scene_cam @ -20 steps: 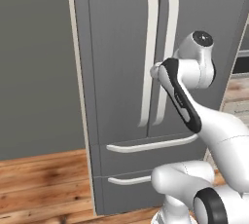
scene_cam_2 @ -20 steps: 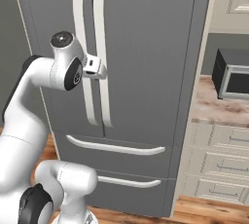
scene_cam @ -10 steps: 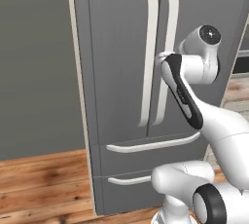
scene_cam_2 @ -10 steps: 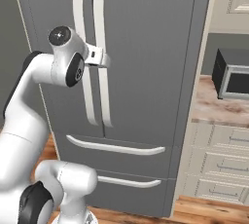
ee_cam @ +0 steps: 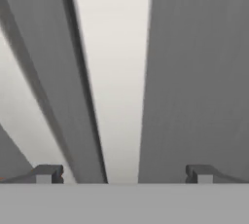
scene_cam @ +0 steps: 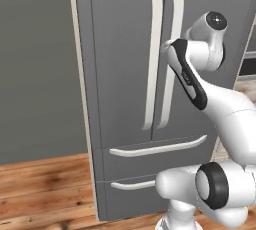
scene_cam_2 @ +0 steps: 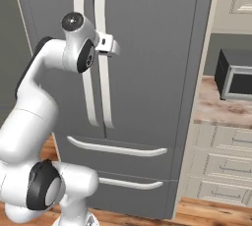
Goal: There is a bowl on the dining counter. Grab a lemon wedge from the fridge and place it in the bowl. Then get the liquor bottle and glass cup from the cabinet and place them next to the bowl.
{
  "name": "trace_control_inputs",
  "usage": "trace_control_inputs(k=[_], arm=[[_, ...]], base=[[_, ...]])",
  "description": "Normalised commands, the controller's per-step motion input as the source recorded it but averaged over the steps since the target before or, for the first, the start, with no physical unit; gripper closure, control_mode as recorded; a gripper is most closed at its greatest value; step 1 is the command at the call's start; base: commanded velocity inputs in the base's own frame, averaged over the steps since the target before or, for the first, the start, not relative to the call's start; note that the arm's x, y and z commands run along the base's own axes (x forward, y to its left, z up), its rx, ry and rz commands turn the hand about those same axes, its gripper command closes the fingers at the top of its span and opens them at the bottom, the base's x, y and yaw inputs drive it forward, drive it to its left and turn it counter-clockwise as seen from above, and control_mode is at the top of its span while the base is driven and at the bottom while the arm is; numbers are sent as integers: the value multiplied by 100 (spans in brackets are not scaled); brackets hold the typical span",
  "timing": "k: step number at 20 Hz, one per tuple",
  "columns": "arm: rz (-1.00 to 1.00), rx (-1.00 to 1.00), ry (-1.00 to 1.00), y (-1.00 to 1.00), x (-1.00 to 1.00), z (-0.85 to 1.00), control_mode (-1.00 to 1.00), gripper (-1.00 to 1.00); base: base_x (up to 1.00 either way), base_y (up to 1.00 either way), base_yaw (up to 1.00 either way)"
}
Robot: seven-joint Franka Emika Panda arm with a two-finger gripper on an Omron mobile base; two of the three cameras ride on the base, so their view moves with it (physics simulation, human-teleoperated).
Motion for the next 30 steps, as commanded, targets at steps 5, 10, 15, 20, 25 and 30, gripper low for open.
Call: trace_control_inputs(k=[5,10,15,20,25,30], arm=[[0,0,0,10,43,0,-100,-100],[0,0,0,0,36,0,-100,-100],[0,0,-2,0,36,-1,-100,-100],[0,0,-9,0,24,-10,-100,-100],[0,0,-10,0,29,-16,-100,100],[0,0,-2,2,23,-7,-100,100]], base=[[0,0,0],[0,0,0],[0,0,0],[0,0,0],[0,0,0],[0,0,0]])
